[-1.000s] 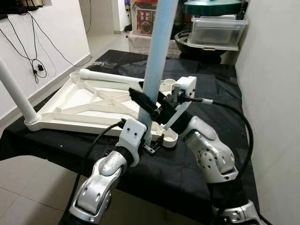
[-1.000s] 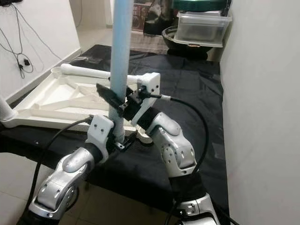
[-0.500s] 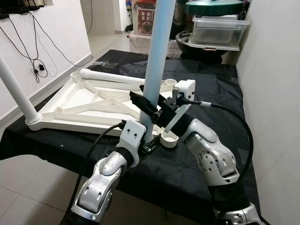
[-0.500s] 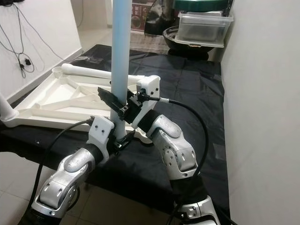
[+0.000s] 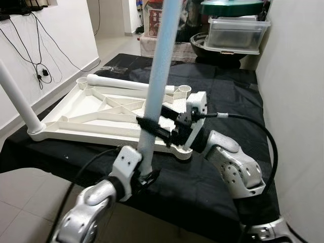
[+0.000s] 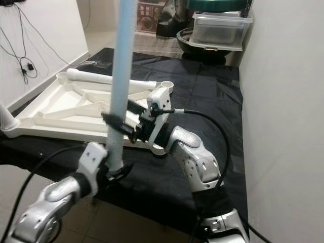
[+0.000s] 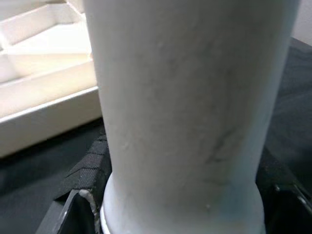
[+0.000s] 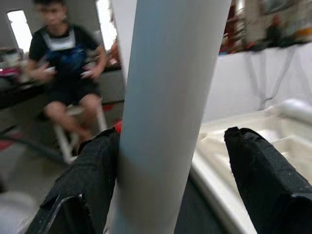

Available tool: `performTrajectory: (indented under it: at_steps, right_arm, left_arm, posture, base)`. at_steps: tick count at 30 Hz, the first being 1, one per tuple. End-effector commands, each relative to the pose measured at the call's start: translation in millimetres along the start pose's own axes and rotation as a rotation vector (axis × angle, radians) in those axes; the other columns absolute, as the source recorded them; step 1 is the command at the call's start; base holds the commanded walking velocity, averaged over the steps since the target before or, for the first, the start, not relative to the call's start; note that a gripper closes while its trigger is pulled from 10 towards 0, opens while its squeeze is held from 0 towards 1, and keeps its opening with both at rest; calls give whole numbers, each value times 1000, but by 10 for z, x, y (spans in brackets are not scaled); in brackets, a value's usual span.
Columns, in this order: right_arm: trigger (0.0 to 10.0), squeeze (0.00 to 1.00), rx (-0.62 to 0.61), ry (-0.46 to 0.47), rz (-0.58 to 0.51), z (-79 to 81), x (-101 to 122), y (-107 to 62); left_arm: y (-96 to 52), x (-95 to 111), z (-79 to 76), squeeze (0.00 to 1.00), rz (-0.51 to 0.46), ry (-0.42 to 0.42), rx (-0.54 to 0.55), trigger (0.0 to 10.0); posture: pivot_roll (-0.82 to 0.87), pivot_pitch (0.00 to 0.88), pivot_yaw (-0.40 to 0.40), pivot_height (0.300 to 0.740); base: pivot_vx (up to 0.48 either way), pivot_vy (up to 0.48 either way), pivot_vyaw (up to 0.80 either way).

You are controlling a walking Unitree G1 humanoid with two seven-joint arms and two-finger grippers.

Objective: Building children table

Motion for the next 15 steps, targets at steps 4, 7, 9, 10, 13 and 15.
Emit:
performTrajectory:
  at_steps: [4,7,9,10,13,15]
  right_arm:
    - [10000,0,84,31,89,84,-128,-39]
    - [10000,0,96,40,93,113,-128,-30]
    - [10000,0,104,42,95,133,-130,-13]
    - [10000,0,104,42,95,133,-130,-13]
    - [10000,0,129,56,101,175,-136,3]
    - [10000,0,151,83,96,223,-132,25]
  left_arm:
    - [-128,15,-116,0,-4,-31,-106,10000]
    - [-136,17,-151,0,-6,-36,-129,10000]
    - [-152,11,-206,0,-2,-55,-165,10000]
    - [-152,11,-206,0,-2,-55,-165,10000]
    - [-187,-10,-285,0,5,-74,-214,10000]
    - [-216,-62,-311,0,25,-67,-235,10000]
  posture:
    - [63,45,-36,740]
    - [60,42,-37,740]
    - [58,41,-37,740]
    - [58,41,-37,740]
    - [57,39,-36,740]
    - [58,39,-36,740]
  base:
    - [0,0,0]
    - [0,0,0]
    - [0,0,0]
    - [0,0,0]
    - [0,0,0]
    - [0,0,0]
Point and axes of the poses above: a point about 5 cm out from each wrist's last joint towards the gripper, its own y axis pointing out of the wrist towards the gripper, its own x axis along the axis of the wrist's last joint, z = x × y, the point moved 5 cm from there along y, pointing out of the wrist towards the gripper, and after that the axes turned 10 degrees about y, right-handed, at the moved point
